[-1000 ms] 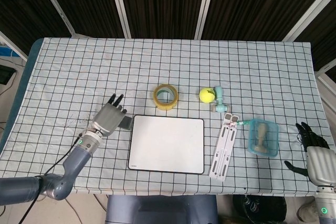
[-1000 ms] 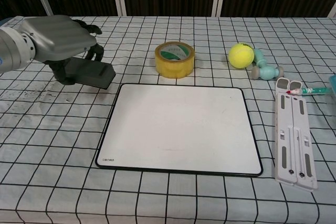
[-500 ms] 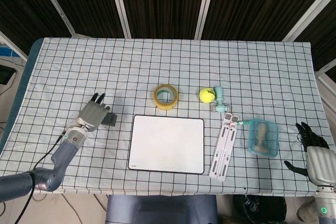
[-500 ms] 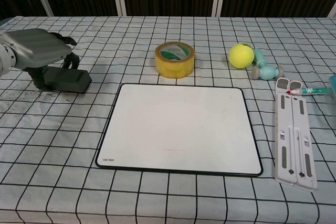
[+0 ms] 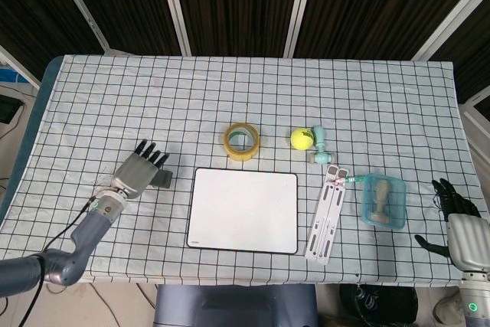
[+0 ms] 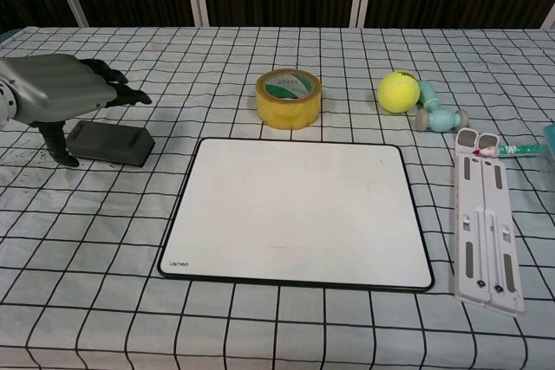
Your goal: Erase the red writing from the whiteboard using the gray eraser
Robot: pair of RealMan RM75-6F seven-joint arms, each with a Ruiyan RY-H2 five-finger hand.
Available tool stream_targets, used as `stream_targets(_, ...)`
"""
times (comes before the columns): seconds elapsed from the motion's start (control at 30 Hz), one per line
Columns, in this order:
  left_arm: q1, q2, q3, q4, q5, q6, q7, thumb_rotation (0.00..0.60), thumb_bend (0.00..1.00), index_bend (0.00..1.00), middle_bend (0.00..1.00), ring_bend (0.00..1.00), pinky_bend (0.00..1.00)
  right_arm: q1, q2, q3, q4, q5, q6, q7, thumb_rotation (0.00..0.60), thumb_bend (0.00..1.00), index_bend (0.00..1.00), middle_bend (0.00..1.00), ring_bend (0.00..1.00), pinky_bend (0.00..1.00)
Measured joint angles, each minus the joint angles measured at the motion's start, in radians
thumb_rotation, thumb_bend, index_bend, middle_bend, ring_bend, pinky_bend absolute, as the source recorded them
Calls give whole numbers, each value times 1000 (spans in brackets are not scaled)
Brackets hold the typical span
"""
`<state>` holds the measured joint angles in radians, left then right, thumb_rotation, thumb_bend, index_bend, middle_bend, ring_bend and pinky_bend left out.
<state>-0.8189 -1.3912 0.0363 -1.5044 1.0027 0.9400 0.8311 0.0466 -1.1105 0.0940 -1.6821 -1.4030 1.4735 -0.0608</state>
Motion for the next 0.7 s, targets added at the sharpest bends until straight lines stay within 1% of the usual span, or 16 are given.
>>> stream_targets(0.13, 15, 52, 0, -110, 19, 79, 29, 600, 88, 14, 112, 0, 35, 0, 0, 1, 1, 1, 0, -1, 600, 94, 45, 90, 192, 225)
stream_targets(0.23, 40, 106, 4, -211, 50, 158, 43, 600, 88, 10, 110, 0, 35, 1, -1, 1, 2, -1, 1, -4, 600, 93, 45, 90, 192, 225)
stream_targets(0.4, 122, 216, 35, -375, 127, 305, 41, 600, 88, 0, 92, 0, 35, 2, -3, 2, 7, -9, 9, -13, 600, 94, 45, 90, 192, 224)
stream_targets(0.53, 196, 283, 79, -436, 224, 400, 0, 600, 89, 0, 62, 0, 34, 1, -8, 1, 15, -18, 18, -20, 600, 93, 45, 90, 192, 222)
stream_targets(0.7, 297, 350, 141, -459, 382, 504, -120, 600, 89, 0, 45, 0, 34, 0, -12, 2, 23, -27, 27, -22, 600, 93, 44, 88, 190, 220)
